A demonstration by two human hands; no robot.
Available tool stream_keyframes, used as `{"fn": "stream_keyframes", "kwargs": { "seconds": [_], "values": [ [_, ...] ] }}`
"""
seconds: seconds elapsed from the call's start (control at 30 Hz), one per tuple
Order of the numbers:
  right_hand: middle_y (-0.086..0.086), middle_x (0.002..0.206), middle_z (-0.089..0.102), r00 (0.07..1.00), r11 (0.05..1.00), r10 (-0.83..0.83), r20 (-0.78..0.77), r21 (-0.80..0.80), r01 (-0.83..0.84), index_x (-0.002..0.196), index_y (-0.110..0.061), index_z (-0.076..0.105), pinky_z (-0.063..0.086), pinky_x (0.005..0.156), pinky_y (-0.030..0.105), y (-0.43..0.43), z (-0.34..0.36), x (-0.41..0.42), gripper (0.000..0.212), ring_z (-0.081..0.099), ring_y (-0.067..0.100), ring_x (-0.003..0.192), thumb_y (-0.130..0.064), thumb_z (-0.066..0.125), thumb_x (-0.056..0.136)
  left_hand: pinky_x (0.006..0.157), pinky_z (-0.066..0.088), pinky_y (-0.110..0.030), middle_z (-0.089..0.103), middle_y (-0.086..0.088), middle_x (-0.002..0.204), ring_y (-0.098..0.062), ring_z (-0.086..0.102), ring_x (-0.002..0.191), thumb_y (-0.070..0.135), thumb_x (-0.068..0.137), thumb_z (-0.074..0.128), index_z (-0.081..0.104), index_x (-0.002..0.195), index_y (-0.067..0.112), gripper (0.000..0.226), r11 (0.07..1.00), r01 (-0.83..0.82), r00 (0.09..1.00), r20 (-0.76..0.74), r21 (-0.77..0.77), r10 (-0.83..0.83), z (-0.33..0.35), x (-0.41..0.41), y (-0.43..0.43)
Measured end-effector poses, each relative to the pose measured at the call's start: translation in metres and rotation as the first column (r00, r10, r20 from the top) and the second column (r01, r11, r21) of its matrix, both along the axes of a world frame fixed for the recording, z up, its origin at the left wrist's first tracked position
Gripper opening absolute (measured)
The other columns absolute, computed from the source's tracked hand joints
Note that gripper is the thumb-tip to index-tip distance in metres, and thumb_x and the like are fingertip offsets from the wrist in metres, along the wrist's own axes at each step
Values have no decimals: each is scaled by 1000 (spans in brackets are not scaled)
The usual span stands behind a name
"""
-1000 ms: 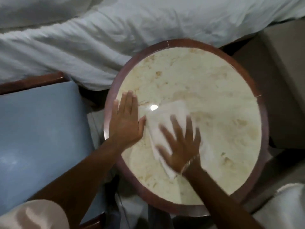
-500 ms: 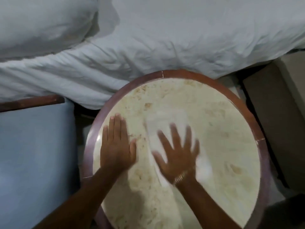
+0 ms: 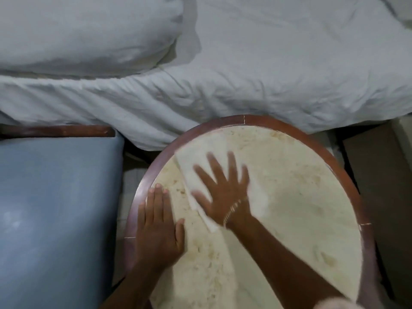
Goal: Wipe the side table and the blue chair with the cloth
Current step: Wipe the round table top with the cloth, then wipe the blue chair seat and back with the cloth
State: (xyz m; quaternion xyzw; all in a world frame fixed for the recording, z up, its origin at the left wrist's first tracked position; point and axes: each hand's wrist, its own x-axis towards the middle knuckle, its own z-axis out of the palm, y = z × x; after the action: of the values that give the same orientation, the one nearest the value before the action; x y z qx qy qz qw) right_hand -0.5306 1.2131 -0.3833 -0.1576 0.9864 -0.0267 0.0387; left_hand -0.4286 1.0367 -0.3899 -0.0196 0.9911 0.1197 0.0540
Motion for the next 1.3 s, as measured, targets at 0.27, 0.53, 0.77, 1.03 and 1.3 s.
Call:
{"fn": "stream_keyframes", "kwargs": {
  "seconds": [0.27,0.53,0.77,1.03,1.3],
  "values": [
    [6,170,4,680,690,-722,128,70,720,156,-41,10,16,114,73,78,25,25,68,1,49,152,-67,23,95,126,14,-54,19,-26,166,-37,16,156,43,95,36,20,156,-3,78,999,29,999,19,26,-30,5,8,-7],
    [1,160,40,958,999,15,286,34,-26,141,-42,50,47,92,56,-94,52,155,45,46,48,132,-46,46,96,123,24,-56,24,-30,162,-45,25,151,19,88,54,26,152,-10,75,977,-186,978,117,107,173,71,62,-111],
    [-5,166,23,801,927,352,484,-59,-371,146,-41,43,38,110,45,-217,110,178,53,40,40,134,-33,55,95,125,12,-54,21,-30,163,-44,17,154,17,87,57,21,153,-10,80,815,-578,815,39,-37,579,192,153,-278],
    [-2,166,27,776,844,536,332,-202,-497,147,-40,44,39,108,52,-404,69,160,51,35,42,143,-44,48,96,123,16,-58,13,-31,165,-45,10,155,46,92,44,10,156,-5,89,631,-742,667,-150,-227,730,224,250,-415],
    [7,158,42,860,883,467,205,-166,-439,144,-35,51,29,103,79,-450,7,128,54,32,55,142,-31,56,91,124,9,-56,13,-27,167,-39,10,156,70,89,26,12,156,-3,100,519,-776,595,-144,-360,790,215,253,-448]
  ]
}}
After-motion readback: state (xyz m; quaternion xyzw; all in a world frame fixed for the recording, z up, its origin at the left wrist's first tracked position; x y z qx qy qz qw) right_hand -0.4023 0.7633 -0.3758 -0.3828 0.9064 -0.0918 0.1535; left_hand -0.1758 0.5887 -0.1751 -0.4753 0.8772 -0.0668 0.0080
